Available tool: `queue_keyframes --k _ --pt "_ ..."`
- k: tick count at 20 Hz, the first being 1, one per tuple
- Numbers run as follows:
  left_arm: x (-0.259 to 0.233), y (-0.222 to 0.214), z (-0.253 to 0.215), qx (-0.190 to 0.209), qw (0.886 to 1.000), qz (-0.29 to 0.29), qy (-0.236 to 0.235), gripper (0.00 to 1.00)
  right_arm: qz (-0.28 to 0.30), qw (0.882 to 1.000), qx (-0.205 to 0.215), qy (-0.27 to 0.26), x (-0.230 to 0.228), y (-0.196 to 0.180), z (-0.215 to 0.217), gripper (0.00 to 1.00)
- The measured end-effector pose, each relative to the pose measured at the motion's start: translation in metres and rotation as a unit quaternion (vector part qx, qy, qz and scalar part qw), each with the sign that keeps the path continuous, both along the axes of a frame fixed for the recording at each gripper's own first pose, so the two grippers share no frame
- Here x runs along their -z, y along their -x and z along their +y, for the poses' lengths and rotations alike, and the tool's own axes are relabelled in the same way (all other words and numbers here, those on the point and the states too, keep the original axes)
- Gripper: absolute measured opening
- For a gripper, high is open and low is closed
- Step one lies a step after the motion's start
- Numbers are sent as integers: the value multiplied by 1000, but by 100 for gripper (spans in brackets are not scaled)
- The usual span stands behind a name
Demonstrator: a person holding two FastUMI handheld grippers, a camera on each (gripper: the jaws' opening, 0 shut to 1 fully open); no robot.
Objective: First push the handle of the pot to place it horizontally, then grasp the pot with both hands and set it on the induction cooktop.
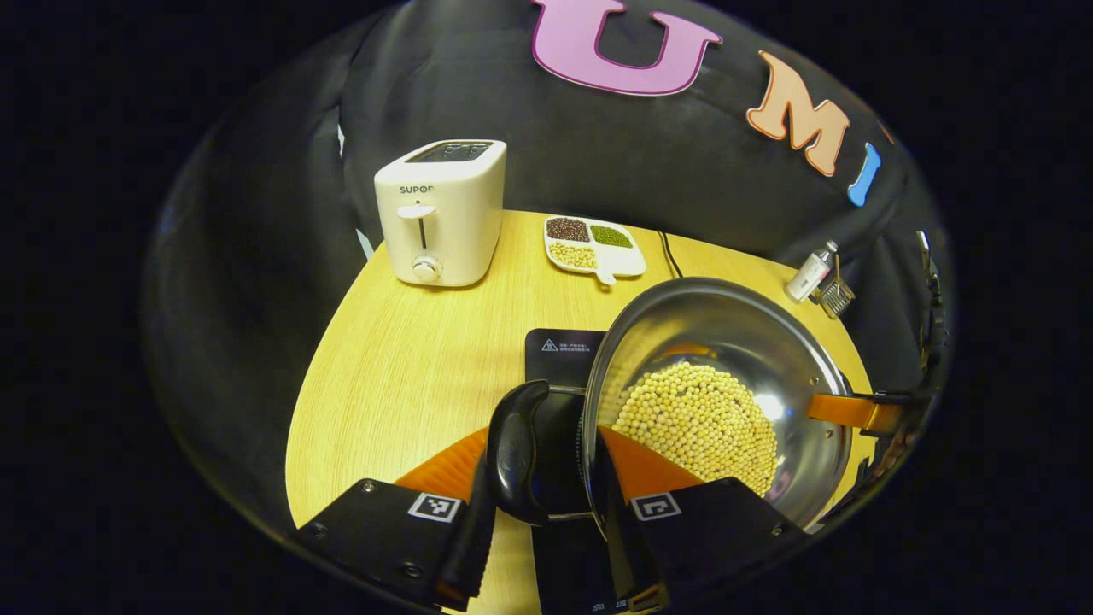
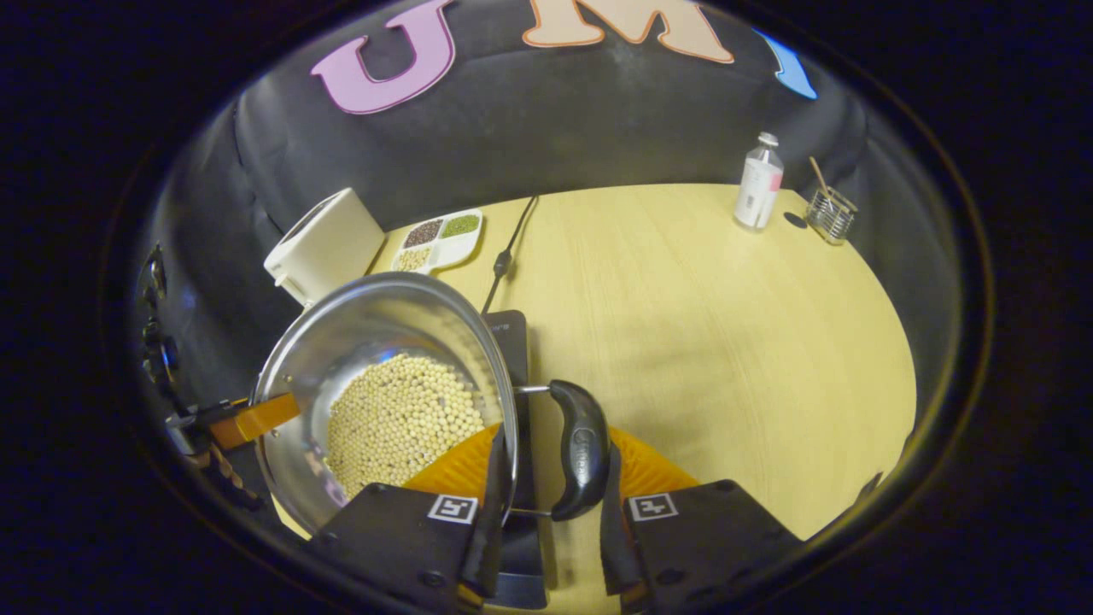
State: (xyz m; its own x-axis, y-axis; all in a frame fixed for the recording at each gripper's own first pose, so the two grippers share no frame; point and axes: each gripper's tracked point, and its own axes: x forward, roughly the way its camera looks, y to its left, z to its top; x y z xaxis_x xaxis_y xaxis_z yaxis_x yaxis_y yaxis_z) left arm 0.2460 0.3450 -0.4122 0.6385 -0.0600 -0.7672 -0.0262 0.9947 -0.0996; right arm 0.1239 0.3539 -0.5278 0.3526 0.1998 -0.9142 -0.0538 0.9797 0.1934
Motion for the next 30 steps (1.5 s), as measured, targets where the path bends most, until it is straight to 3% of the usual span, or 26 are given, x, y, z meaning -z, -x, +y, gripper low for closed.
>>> queue_keyframes --k 1,3,4,6,7,9,10,12,18,23,29,30 --pt "0 0 0 -1 1000 1 -2 59 2 1000 1 -3 0 1 -1 44" --pt "1 3 0 0 1000 11 -10 58 5 1000 -1 -5 2 1 -2 49" --pt "2 3 1 0 1000 14 -16 61 7 1000 -2 -7 0 0 -2 53" --pt "2 4 5 -1 999 20 -42 67 8 1000 -2 -14 0 0 -1 52" --pt "3 7 7 -2 998 27 -56 69 8 1000 -3 -15 -1 1 -3 59" --pt "-2 8 9 -10 997 27 -76 82 12 1000 -3 -26 -1 1 -3 63" --pt "-6 8 9 -14 996 22 -81 89 10 999 -1 -32 -4 0 -4 75" --pt "-16 8 10 -22 995 12 -96 89 0 999 3 -41 -10 -4 -11 93" --pt "-62 13 1 -39 988 -39 -145 97 -36 997 13 -62 -37 -18 -36 95" --pt "-113 23 -38 -36 980 -93 -171 96 -85 993 5 -84 -69 -26 -74 94" --pt "-163 48 -108 -57 975 -152 -153 96 -128 986 6 -104 -105 -25 -121 93" --pt "-173 53 -120 -56 974 -164 -149 99 -135 985 8 -109 -115 -25 -127 98"
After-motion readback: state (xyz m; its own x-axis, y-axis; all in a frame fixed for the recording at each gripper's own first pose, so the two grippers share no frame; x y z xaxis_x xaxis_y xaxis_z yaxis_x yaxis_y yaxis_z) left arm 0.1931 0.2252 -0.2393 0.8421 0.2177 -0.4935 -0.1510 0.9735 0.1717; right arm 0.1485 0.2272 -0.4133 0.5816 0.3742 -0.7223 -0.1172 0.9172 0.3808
